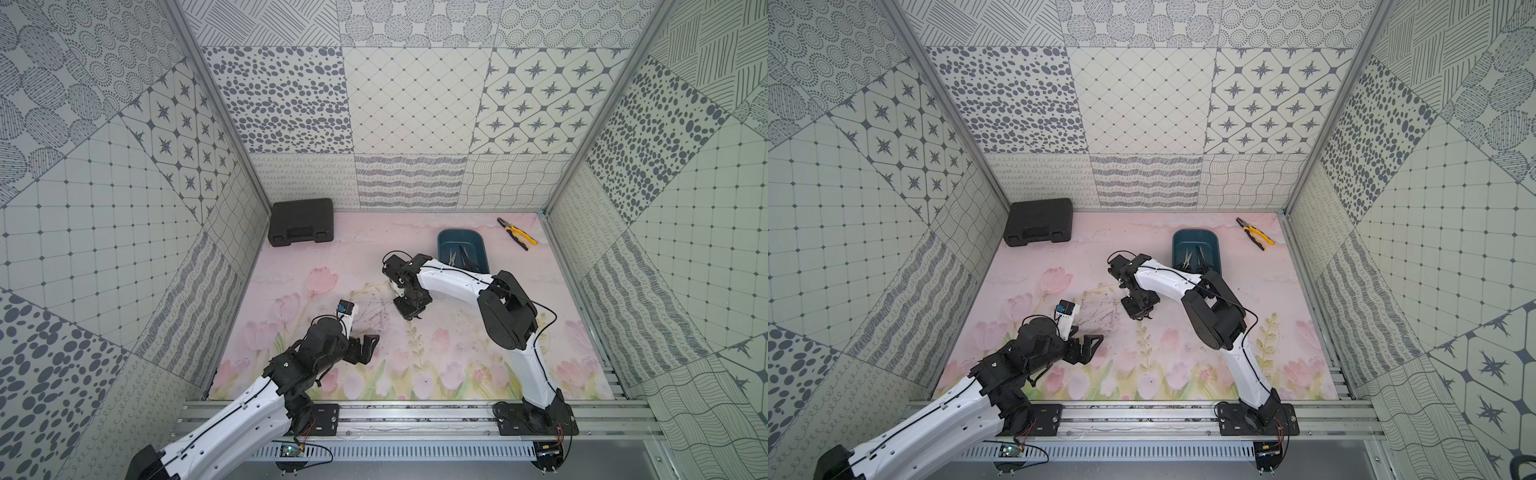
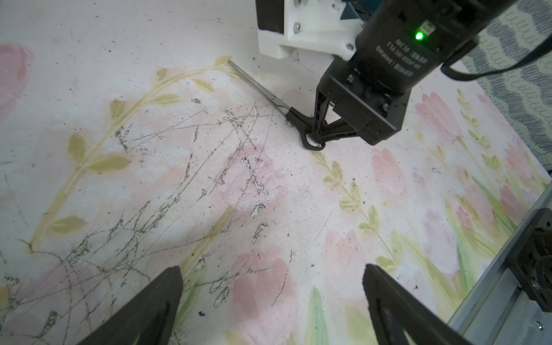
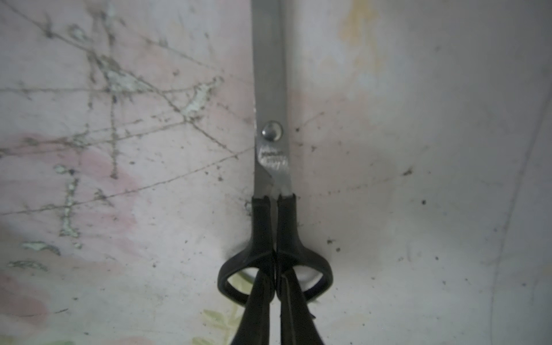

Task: Put the scissors into the storage box
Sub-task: Pick up the scissors from the center of the board, then place the scissors in the storage box.

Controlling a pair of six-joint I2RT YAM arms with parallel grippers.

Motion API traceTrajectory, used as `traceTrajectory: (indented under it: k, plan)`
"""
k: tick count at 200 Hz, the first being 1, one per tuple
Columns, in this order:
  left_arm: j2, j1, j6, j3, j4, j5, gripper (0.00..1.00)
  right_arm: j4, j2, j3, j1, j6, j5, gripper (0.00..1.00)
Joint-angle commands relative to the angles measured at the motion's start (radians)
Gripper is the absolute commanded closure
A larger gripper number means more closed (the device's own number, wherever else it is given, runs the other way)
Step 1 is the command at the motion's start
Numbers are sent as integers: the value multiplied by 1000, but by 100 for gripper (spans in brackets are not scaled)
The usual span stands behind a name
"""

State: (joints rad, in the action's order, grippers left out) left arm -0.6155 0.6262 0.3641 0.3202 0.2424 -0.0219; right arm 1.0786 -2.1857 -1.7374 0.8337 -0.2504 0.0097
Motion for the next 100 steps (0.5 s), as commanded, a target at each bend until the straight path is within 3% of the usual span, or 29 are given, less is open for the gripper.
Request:
traceTrajectory:
  k: [1, 51, 100]
  plan:
    - [3, 3, -13, 3, -21, -9, 1, 34, 46, -72, -10, 20, 10, 100]
    - [5, 3, -11, 3, -19, -14, 0, 117, 124, -176, -78, 49, 60, 100]
    - [4, 2, -13, 2, -20, -13, 0, 125, 159, -181, -308, 103, 125, 100]
